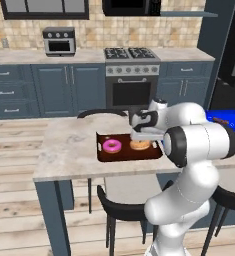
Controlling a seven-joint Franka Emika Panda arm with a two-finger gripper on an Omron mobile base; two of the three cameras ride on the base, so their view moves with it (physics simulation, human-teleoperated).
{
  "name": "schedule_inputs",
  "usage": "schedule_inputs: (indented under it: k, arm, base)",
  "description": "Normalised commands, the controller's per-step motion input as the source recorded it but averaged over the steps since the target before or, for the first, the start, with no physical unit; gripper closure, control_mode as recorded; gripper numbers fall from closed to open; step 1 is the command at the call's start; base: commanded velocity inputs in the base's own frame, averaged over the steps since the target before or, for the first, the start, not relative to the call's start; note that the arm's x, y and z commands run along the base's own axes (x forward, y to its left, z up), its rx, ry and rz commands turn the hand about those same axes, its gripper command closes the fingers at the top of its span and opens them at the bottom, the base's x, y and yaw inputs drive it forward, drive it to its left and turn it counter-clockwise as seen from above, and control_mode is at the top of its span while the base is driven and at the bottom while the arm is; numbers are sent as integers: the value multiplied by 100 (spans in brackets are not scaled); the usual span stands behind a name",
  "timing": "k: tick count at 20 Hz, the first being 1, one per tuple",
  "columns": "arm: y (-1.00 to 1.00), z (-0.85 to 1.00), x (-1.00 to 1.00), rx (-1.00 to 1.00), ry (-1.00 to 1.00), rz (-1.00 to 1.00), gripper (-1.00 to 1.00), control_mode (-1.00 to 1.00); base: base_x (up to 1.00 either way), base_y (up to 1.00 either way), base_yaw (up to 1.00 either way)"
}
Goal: Take the donuts from the fridge and place them on the empty tray on the dining counter.
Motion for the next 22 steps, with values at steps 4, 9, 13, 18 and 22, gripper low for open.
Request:
schedule_inputs:
  k: [4,9,13,18,22]
  arm:
    - [0,-31,33,0,-6,7,100,-100]
    - [-4,-29,12,0,-6,6,100,-100]
    - [-9,-23,20,0,-8,5,100,-100]
    - [-4,-17,15,0,-7,5,100,-100]
    - [0,-3,18,0,-6,4,100,-100]
  base:
    - [0,0,0]
    - [0,0,0]
    - [0,0,0]
    - [0,0,0]
    - [0,0,0]
